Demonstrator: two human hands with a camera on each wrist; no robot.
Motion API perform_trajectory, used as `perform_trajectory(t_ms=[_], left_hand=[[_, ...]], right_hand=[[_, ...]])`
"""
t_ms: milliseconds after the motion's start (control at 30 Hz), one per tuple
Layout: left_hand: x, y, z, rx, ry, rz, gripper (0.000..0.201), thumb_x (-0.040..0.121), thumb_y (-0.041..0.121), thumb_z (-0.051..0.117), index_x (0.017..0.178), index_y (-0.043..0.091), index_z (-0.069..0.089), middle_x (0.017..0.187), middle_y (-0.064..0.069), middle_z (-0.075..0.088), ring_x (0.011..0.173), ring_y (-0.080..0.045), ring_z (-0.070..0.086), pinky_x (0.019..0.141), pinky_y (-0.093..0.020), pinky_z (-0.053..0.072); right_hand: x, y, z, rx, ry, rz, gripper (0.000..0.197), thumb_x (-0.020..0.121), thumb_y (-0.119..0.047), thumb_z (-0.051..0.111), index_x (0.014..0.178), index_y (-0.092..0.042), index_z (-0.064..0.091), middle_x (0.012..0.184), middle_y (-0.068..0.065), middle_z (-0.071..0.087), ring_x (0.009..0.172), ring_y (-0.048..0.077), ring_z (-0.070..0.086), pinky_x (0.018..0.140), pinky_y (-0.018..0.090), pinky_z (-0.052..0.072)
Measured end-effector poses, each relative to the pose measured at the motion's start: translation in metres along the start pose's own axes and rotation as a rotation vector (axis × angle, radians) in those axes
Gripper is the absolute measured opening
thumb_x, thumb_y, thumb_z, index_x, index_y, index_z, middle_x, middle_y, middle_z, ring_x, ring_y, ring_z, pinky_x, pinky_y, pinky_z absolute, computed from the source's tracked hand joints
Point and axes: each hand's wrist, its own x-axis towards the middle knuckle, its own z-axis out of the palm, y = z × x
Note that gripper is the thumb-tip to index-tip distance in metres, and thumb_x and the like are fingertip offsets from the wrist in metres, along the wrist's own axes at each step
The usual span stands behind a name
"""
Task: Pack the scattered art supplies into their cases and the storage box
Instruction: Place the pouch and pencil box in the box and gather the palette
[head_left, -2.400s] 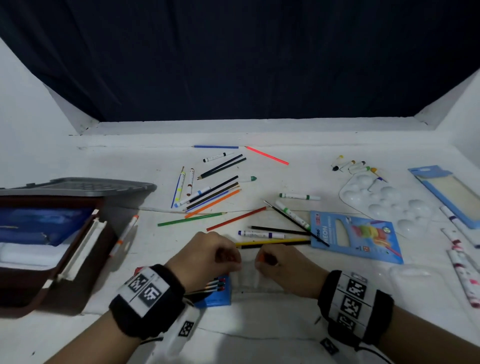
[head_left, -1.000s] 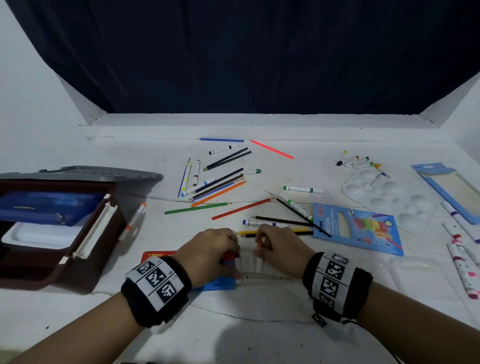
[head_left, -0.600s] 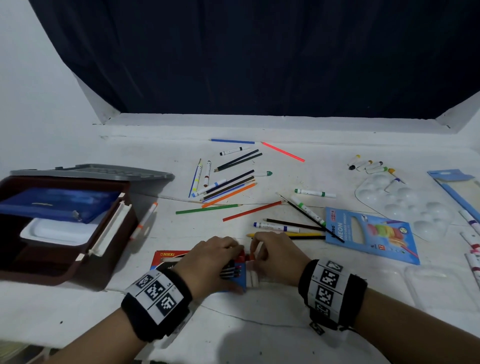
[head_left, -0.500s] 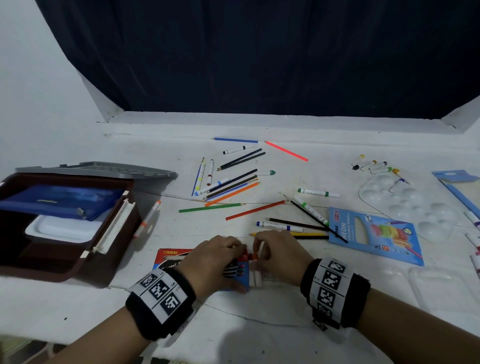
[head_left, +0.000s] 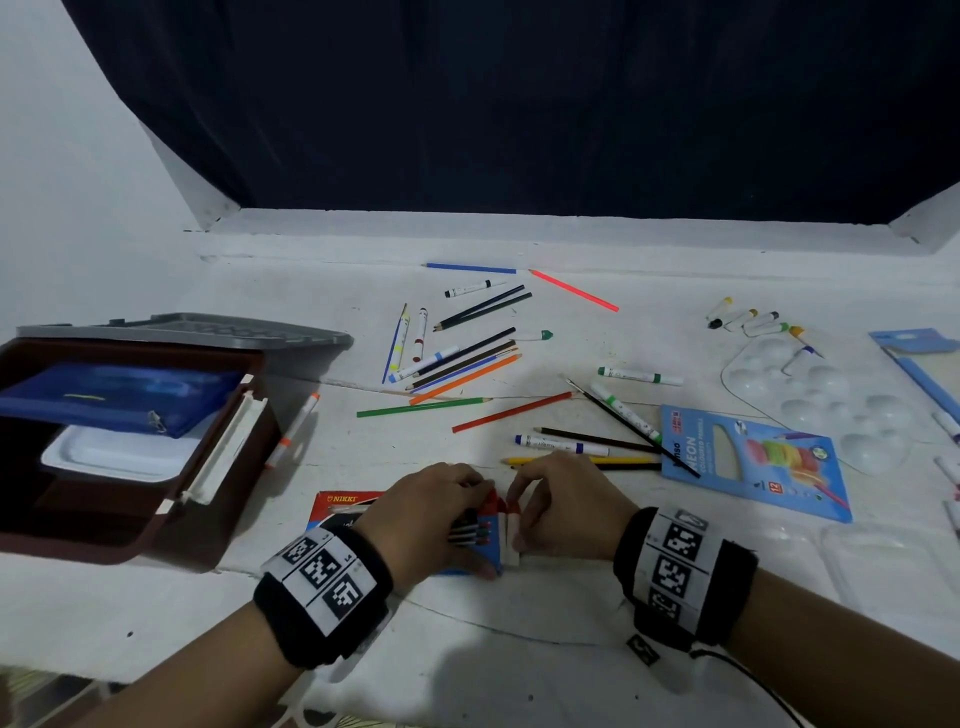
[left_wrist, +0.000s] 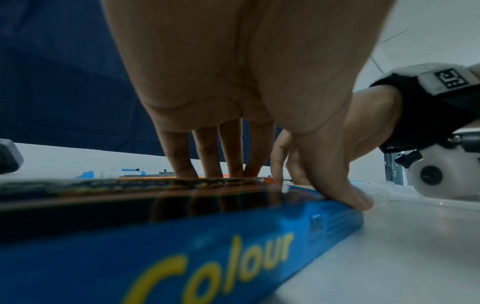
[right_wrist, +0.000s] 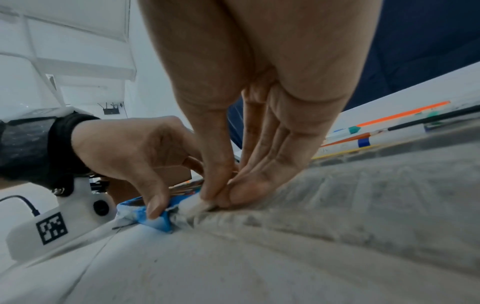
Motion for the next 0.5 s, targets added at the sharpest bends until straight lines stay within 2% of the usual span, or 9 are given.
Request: perform_trajectory(t_ms=[67, 167, 333, 433, 500], left_hand=[[0.0, 0.0, 0.0, 0.007, -0.006, 0.0, 0.083, 0.074, 0.069, 0.068, 0.142, 0.027, 0.046, 0.139, 0.007, 0.05, 0.125, -0.012, 0.046, 0.106, -0.026, 0.039], [0.001, 0.0, -0.002, 0.026, -0.015, 0.005, 0.084, 0.073, 0.071, 0.067, 0.142, 0.028, 0.046, 0.139, 0.008, 0.049, 0.124, -0.012, 0.046, 0.106, -0.029, 0.04], [0.001, 0.0, -0.006, 0.046, -0.016, 0.033, 0.079, 0.073, 0.072, 0.065, 0.138, 0.029, 0.051, 0.132, 0.008, 0.053, 0.117, -0.011, 0.05, 0.102, -0.031, 0.044], [0.0, 0.0, -0.006, 0.049, -0.025, 0.046, 0.076, 0.074, 0.072, 0.065, 0.136, 0.03, 0.052, 0.131, 0.009, 0.053, 0.117, -0.011, 0.05, 0.101, -0.031, 0.044], [0.0, 0.0, -0.006, 0.048, -0.03, 0.04, 0.075, 0.073, 0.072, 0.065, 0.134, 0.031, 0.053, 0.129, 0.009, 0.054, 0.115, -0.011, 0.05, 0.101, -0.032, 0.044]], right_hand=[[0.0, 0.0, 0.005, -0.034, 0.04, -0.038, 0.031, 0.063, -0.014, 0.086, 0.09, -0.014, 0.07, 0.07, 0.0, 0.074, 0.07, 0.005, 0.069, 0.076, 0.02, 0.052], [0.001, -0.004, 0.004, -0.178, 0.042, -0.091, 0.032, 0.066, -0.024, 0.087, 0.094, -0.015, 0.074, 0.085, -0.001, 0.072, 0.08, 0.012, 0.065, 0.08, 0.031, 0.054], [0.001, -0.011, -0.006, -0.244, -0.036, -0.111, 0.029, 0.071, -0.026, 0.083, 0.097, -0.014, 0.075, 0.093, 0.0, 0.069, 0.083, 0.014, 0.065, 0.077, 0.032, 0.057], [0.001, -0.016, -0.002, -0.347, -0.048, -0.145, 0.026, 0.076, -0.028, 0.078, 0.094, -0.01, 0.074, 0.092, 0.003, 0.067, 0.081, 0.019, 0.064, 0.076, 0.037, 0.056], [0.002, -0.014, -0.001, -0.337, -0.034, -0.161, 0.028, 0.077, -0.029, 0.078, 0.095, -0.009, 0.074, 0.092, 0.004, 0.068, 0.082, 0.019, 0.064, 0.076, 0.034, 0.056]])
